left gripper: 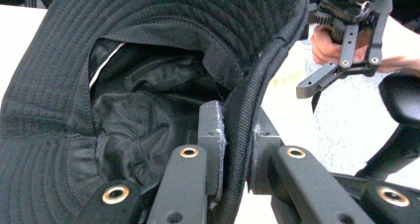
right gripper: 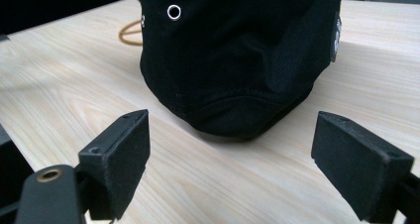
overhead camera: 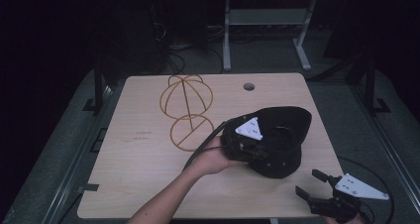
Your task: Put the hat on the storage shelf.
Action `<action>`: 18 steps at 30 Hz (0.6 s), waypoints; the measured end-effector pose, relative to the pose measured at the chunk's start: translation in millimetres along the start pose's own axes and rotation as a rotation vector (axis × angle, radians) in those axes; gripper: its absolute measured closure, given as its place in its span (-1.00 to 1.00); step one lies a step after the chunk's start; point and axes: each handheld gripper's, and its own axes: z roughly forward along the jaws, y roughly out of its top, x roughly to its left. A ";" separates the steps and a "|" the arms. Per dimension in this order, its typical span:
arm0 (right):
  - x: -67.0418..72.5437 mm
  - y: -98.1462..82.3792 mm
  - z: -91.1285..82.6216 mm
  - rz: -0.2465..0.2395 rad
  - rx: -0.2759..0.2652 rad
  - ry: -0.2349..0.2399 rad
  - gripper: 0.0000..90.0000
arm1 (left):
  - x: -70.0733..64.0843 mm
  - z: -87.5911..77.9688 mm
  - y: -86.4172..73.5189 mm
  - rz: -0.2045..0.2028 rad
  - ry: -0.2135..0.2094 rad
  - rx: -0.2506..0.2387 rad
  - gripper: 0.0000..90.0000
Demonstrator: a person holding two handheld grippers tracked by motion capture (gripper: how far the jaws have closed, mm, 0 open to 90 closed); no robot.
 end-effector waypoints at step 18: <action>22.4 26.0 18.7 -0.049 -0.057 0.053 -0.67 | 7.4 -26.1 -6.9 -0.089 -0.013 -0.117 0.88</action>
